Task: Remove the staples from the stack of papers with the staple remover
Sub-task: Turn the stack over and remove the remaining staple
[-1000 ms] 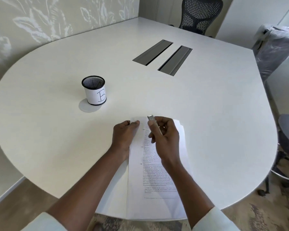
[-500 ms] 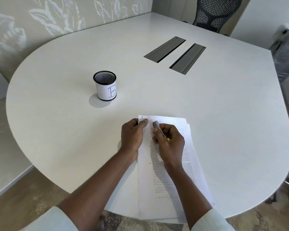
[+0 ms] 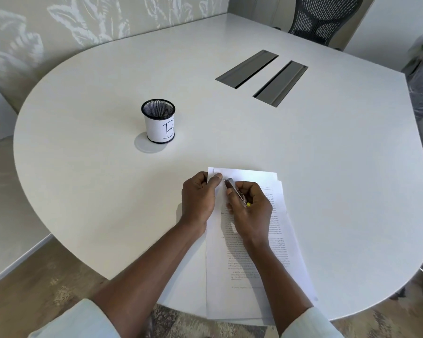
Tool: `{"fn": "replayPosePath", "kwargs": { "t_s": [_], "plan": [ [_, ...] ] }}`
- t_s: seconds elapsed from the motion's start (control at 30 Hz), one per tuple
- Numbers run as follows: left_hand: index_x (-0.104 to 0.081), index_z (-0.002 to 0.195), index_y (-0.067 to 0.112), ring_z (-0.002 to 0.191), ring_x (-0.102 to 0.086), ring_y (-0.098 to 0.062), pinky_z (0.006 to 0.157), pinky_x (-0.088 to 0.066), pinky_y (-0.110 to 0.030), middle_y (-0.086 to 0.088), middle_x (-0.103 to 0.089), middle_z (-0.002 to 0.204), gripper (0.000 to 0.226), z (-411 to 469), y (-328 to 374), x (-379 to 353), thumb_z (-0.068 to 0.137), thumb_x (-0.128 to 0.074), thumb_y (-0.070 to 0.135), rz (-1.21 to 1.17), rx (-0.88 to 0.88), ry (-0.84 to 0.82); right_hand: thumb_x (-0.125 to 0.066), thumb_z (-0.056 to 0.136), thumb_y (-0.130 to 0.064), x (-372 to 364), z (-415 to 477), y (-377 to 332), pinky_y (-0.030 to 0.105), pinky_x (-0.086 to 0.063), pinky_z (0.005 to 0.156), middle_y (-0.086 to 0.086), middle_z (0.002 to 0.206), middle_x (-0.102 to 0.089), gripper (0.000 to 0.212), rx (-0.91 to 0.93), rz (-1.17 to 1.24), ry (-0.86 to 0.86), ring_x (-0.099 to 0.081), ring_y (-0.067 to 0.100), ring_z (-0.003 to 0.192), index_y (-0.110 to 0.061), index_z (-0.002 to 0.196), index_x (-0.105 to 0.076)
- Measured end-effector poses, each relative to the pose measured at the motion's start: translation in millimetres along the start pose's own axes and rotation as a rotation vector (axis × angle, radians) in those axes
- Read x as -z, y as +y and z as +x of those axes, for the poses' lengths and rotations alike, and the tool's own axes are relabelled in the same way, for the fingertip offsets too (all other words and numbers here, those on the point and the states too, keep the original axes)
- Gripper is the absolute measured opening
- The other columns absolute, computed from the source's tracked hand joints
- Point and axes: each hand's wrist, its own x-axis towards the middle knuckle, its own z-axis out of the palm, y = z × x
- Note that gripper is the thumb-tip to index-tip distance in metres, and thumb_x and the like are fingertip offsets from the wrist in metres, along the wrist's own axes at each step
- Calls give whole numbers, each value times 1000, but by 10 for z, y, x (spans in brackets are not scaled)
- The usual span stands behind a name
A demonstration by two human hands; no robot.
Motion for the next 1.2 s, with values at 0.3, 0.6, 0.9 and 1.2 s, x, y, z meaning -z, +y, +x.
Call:
{"fn": "replayPosePath", "kwargs": {
  "t_s": [0.3, 0.6, 0.9, 1.2],
  "plan": [
    [-60, 93, -16, 80, -42, -23, 76, -35, -39, -7, -50, 83, 58, -28, 14, 1, 86, -71, 41, 9, 10, 13, -75, 91, -34, -13, 6, -19, 21, -54, 77, -10, 89, -78, 16, 74, -85, 3, -74, 7, 83, -23, 102, -72],
    [-50, 84, -17, 73, -33, -24, 69, -29, -36, -9, -38, 74, 51, -29, -28, -25, 102, -72, 25, 81, -27, 52, -76, 99, -27, -40, -9, -16, 13, -49, 72, -15, 94, -75, 10, 138, -147, -17, -70, 2, 85, -28, 104, -68],
    [-48, 82, -15, 71, -36, -24, 68, -31, -37, -10, -40, 71, 49, -8, -39, -34, 103, -71, 23, 135, -46, 43, -68, 109, -33, -38, -13, 11, 31, -54, 72, -12, 99, -73, 9, 133, -205, -75, -69, 10, 82, -32, 111, -59],
    [-46, 73, -4, 68, -35, -22, 65, -31, -36, -5, -39, 65, 45, -72, -94, -55, 103, -71, 20, 164, -70, 46, -66, 110, -33, -38, 38, 14, 28, -54, 69, -12, 96, -68, 18, 115, -144, -84, -66, 2, 77, -23, 119, -55]
  ]
}}
